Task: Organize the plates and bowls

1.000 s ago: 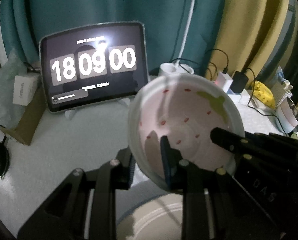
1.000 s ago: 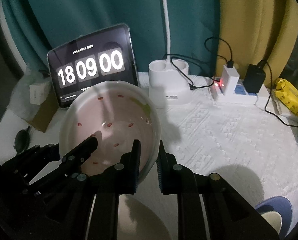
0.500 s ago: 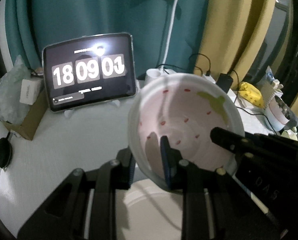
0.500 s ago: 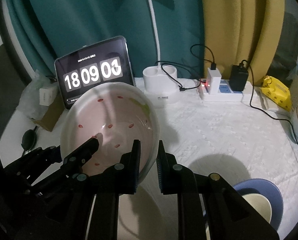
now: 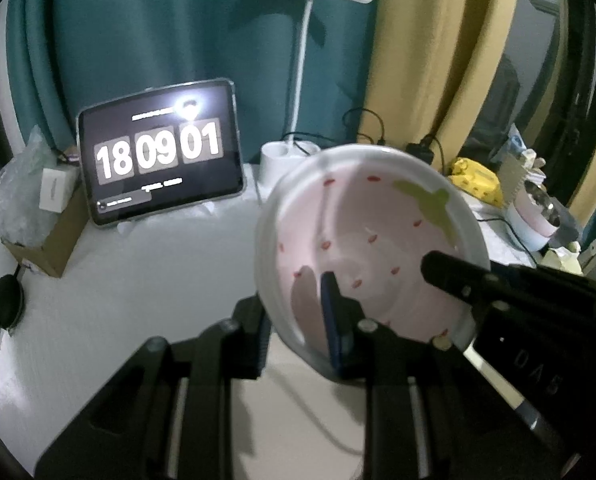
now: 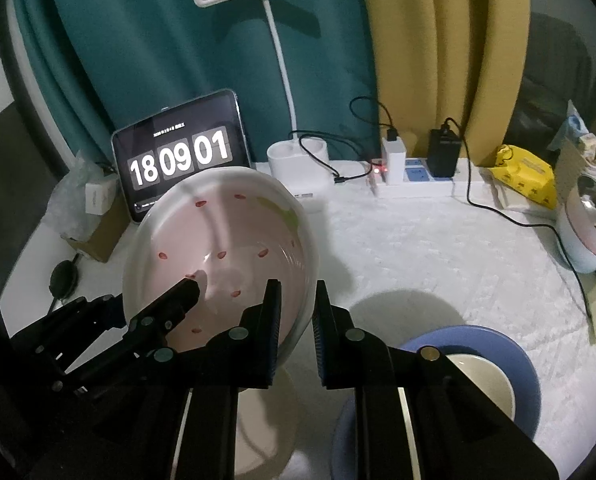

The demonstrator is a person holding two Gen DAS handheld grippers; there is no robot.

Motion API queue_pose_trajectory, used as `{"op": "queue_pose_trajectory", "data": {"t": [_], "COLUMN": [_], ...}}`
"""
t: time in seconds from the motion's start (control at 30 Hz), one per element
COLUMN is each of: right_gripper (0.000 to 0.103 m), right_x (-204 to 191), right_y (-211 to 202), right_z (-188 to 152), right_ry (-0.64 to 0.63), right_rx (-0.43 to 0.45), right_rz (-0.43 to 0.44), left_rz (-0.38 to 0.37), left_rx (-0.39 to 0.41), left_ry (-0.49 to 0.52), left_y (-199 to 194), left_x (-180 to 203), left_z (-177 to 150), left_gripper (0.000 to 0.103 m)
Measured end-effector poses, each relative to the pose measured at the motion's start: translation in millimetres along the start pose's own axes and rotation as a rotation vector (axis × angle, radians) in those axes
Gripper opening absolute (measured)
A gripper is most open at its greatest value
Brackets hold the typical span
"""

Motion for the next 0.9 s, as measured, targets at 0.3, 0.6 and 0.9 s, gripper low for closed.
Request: {"op": "queue_pose_trajectory", "data": {"t": [0.3,0.6,0.9], "right_gripper": [0.016,0.016,0.016], "right_x": [22.5,49.8,75.7], "right_y": [-24.7,-43.0,-52.0], "right_z": [-18.6,-38.5,-54.9], "right_ry": [0.024,0.063,0.093], "right_rx": [0.027,0.043,0.046], "right_rz": [-0.011,-0.021,-0.022], "left_rz": [-0.022,-0.037,-0.045], "left_rx": [0.005,0.004,-0.008], "left_ry": [0.031,0.073,0.111], "left_y": [-10.1,-16.0,-14.6], "left_x": [30.1,64.7,96.7], "left_z": [-11.1,-22.4,-32.7], "left_gripper": [0.023,0.024,0.024]}}
Point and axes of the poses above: each gripper's, at about its wrist camera, not at the fingertips, and y roughly the way its jaws point, x to its right, z to its top, the point moved 3 cm from there along y, roughly the way its jaws point, and after that the axes turned 14 degrees about -x, right-handed, at the moved point
